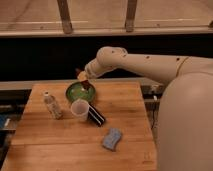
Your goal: Place the pepper in the ceramic bowl
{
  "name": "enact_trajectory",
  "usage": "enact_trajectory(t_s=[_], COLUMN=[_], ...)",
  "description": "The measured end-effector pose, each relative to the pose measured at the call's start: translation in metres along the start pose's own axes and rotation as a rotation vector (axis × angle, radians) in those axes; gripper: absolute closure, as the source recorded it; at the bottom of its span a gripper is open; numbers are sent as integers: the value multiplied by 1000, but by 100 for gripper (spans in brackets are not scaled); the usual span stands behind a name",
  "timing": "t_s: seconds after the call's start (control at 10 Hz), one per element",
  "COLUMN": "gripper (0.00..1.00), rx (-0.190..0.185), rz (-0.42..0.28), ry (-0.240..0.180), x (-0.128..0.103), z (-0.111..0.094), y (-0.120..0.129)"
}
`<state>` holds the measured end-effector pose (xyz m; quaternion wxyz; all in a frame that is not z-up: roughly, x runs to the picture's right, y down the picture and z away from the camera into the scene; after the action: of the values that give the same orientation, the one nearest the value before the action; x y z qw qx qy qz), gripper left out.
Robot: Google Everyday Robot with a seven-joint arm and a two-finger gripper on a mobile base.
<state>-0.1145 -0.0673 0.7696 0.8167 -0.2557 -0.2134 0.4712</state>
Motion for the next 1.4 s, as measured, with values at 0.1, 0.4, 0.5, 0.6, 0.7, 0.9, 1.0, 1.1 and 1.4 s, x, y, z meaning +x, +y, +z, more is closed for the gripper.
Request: enact_trajectory(t_s=[0.1, 0.4, 0.5, 0.6, 0.7, 0.9, 1.0, 1.1, 1.4], gripper=[100, 100, 100, 100, 100, 100, 100, 100, 94], rx=[-16, -80, -105, -119, -142, -170, -187, -206, -222], rz=[0, -13, -18, -21, -22, -7, 6, 31, 80], ry=[-10, -25, -25, -20, -4, 32, 44, 48, 40], x=[-2, -11, -14, -17, -16, -10, -5, 4, 16], z=[6, 31, 43, 51, 67, 94, 106, 117, 124], y=[-4, -8, -10, -11, -11, -18, -24, -33, -48])
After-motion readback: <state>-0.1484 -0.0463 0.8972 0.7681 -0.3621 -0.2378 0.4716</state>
